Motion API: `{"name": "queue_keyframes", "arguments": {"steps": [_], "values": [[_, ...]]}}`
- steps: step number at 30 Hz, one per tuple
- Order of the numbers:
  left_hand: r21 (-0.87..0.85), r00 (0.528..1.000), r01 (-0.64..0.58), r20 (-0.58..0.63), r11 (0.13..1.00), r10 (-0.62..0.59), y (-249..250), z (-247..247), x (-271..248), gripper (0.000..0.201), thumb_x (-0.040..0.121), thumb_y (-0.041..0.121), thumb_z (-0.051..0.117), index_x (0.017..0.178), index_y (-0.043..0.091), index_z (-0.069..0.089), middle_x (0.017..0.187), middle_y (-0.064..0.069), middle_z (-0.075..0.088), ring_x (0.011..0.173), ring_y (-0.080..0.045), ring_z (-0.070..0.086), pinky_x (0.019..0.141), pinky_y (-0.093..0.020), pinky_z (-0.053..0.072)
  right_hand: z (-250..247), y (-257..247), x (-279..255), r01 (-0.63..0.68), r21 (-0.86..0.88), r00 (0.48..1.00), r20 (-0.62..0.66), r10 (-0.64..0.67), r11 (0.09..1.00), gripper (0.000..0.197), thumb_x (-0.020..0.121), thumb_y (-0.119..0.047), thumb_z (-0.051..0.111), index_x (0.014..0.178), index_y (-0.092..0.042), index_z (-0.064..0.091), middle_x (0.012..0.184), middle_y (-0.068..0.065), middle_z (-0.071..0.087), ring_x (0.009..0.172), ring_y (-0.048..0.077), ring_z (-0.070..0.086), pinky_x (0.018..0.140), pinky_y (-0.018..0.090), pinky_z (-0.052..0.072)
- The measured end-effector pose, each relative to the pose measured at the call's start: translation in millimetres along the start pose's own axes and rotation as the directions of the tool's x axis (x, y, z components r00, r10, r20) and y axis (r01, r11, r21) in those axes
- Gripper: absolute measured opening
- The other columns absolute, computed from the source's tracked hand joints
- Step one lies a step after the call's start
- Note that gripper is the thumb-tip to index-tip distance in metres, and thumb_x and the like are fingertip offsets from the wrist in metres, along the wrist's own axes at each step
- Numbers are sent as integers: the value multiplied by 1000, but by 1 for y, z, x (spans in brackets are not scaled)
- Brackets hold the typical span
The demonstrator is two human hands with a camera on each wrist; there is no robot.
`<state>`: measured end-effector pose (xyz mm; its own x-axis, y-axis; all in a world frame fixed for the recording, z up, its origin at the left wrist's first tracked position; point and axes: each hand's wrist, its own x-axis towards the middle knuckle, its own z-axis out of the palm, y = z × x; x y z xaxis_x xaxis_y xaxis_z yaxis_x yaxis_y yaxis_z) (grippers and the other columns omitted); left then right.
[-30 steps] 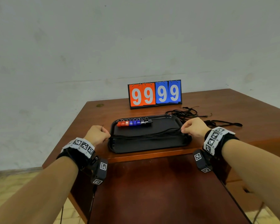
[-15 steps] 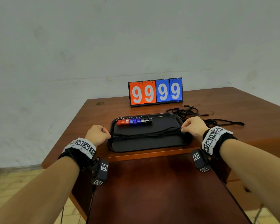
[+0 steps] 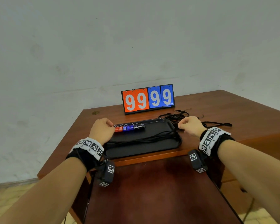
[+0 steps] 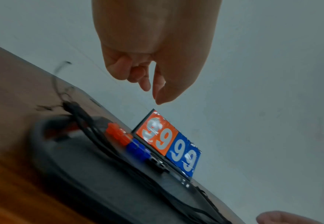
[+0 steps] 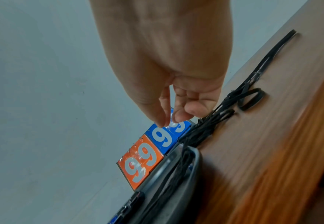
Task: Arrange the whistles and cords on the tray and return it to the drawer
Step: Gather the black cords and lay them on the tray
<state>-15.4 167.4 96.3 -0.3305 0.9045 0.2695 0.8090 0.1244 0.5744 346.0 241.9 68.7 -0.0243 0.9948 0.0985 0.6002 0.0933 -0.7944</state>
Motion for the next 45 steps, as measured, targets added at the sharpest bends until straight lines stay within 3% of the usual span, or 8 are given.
{"name": "queue_keyframes", "arguments": {"steps": [5,10,19,28,32,36,40,45], "values": [[-85,992,-76,95,993,84,53,31,-2,10,89,20,60,92,28,63,99,6,65,95,-14,62,90,-38,54,-33,11,-8,-74,90,996,-39,78,993,9,91,-12,61,90,-11,70,70,5,64,53,17,55,38,20,39],[-118,976,-137,154,984,154,109,68,-5,10,88,18,60,92,25,66,97,4,67,94,-17,63,91,-38,53,-77,34,-9,-81,67,993,-78,87,994,9,91,-14,62,91,-15,71,85,8,73,62,14,66,44,20,46],[-140,931,-221,266,965,251,183,138,-14,12,86,19,58,89,24,69,99,4,68,97,-18,61,89,-35,50,-131,86,-8,-141,63,981,-129,148,988,9,92,-12,63,98,-14,69,72,4,68,53,12,59,45,20,45],[-129,873,-290,371,948,318,224,193,-11,13,90,16,59,94,21,70,103,3,67,94,-15,62,81,-27,45,-135,119,13,-151,6,988,-41,151,989,18,93,-10,58,106,-15,69,81,4,67,64,13,61,48,22,48],[-116,854,-310,402,944,330,236,210,-8,14,90,17,59,95,23,71,104,5,66,95,-14,60,79,-26,44,-128,118,26,-94,-97,993,58,100,991,25,93,-12,59,116,-18,69,110,1,65,90,18,64,54,21,50],[-116,844,-325,412,938,344,244,222,-7,13,90,18,59,94,24,70,102,5,65,91,-12,59,77,-25,42,-124,109,40,31,-234,963,266,34,972,29,92,-16,64,121,-20,70,125,-4,62,98,11,59,61,10,44],[-121,838,-335,414,934,354,249,228,-5,12,91,19,59,94,24,69,100,6,66,91,-11,59,77,-24,41,-114,105,54,93,-421,928,366,75,902,35,93,-18,63,129,-18,65,138,-2,56,123,19,54,96,24,42],[-133,843,-316,414,939,342,250,229,-1,13,91,20,59,97,24,70,100,7,66,92,-10,60,75,-23,41,-113,105,60,84,-453,954,295,60,888,33,94,-15,61,126,-11,67,131,5,63,117,22,60,96,29,47]]}}
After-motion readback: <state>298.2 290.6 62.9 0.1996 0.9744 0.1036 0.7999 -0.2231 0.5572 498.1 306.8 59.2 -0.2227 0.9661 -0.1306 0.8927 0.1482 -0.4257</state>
